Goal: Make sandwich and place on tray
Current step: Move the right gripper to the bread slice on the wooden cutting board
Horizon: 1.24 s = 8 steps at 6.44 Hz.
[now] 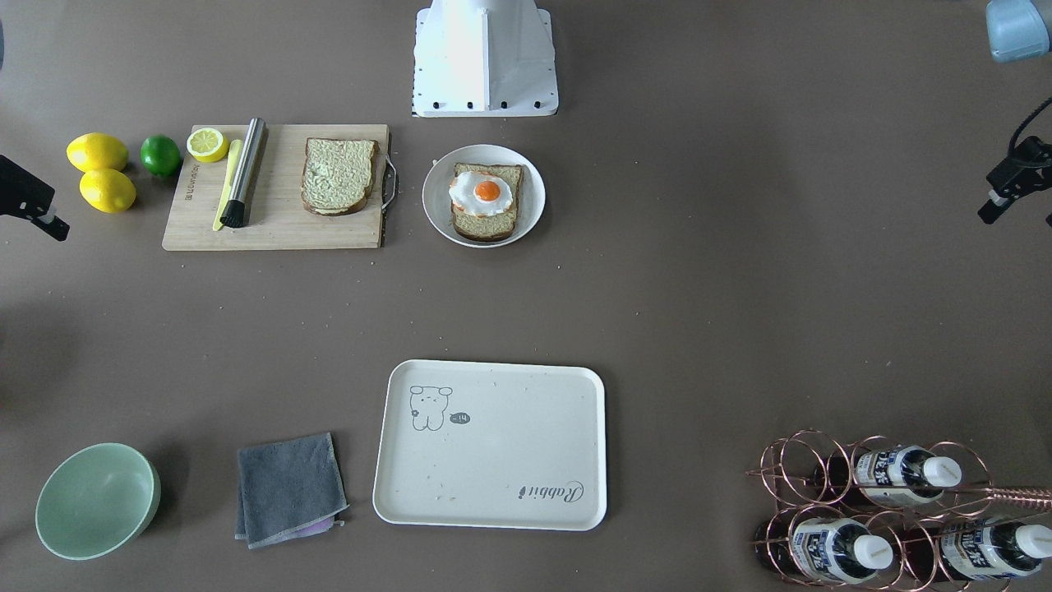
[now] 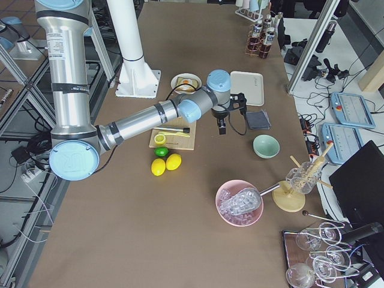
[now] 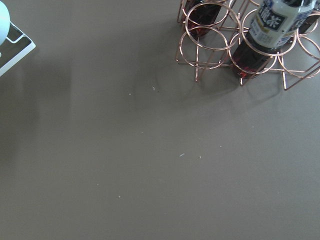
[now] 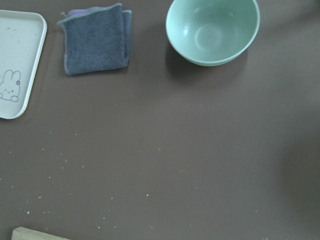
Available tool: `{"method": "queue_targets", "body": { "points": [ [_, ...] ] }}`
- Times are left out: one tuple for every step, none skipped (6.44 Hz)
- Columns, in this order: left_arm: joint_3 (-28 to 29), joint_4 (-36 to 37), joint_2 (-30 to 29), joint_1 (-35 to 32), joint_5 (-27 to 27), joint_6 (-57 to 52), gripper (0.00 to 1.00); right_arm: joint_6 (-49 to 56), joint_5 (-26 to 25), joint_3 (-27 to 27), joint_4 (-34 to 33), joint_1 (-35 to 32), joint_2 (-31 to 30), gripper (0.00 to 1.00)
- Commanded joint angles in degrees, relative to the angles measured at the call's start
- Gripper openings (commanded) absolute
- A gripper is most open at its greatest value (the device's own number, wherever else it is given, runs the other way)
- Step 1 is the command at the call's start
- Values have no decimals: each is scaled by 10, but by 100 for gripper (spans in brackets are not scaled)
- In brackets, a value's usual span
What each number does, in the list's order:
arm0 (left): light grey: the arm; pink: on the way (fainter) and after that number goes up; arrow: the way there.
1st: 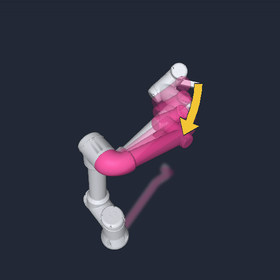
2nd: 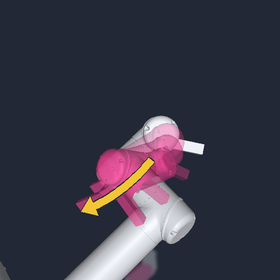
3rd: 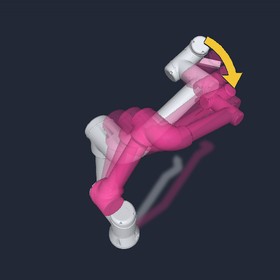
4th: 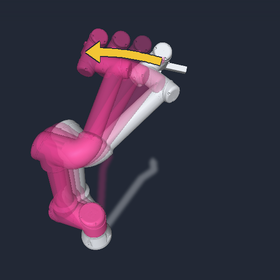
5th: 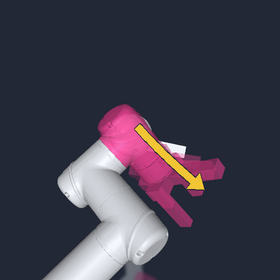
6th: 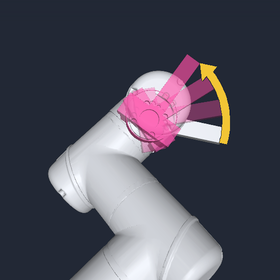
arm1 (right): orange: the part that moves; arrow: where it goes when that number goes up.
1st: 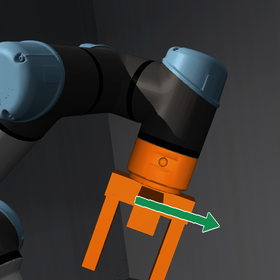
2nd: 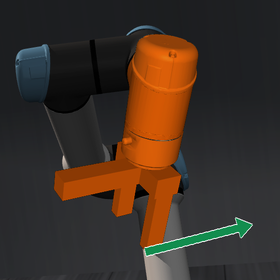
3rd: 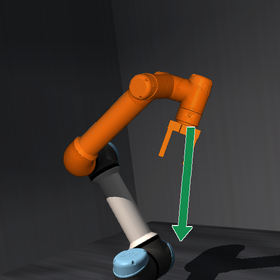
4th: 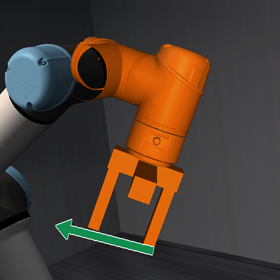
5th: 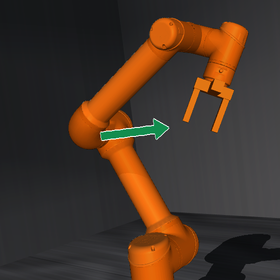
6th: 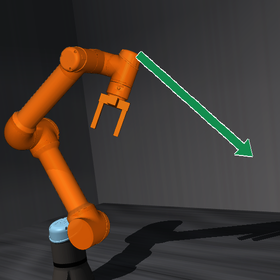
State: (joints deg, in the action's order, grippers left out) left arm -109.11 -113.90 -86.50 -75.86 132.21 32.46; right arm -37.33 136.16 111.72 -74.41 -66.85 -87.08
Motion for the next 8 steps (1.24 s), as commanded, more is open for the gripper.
{"method": "queue_targets", "body": {
  "points": [
    [-2, -57, -3, 33, -2, 69, 98, -76, -37, 18, 51, 85, 9, 100],
    [-4, -57, -5, 50, -11, 93, 98, -160, -67, 47, 64, 130, 9, 100],
    [-7, -57, -16, 69, -26, 135, 98, -250, -121, 74, 79, 194, 9, 100],
    [-10, -64, -21, 105, -59, 169, 98, -268, -168, 82, 79, 250, 7, 100],
    [-8, -108, -16, 147, -104, 206, 98, -269, -202, 83, 81, 298, 4, 100],
    [-7, -119, -13, 164, -116, 226, 98, -310, -237, 91, 81, 344, 3, 100],
    [-9, -120, -13, 164, -116, 229, 98, -359, -291, 92, 81, 392, 2, 100],
    [-8, -120, -14, 164, -116, 228, 98, -365, -309, 91, 82, 417, -4, 100]
  ]
}}
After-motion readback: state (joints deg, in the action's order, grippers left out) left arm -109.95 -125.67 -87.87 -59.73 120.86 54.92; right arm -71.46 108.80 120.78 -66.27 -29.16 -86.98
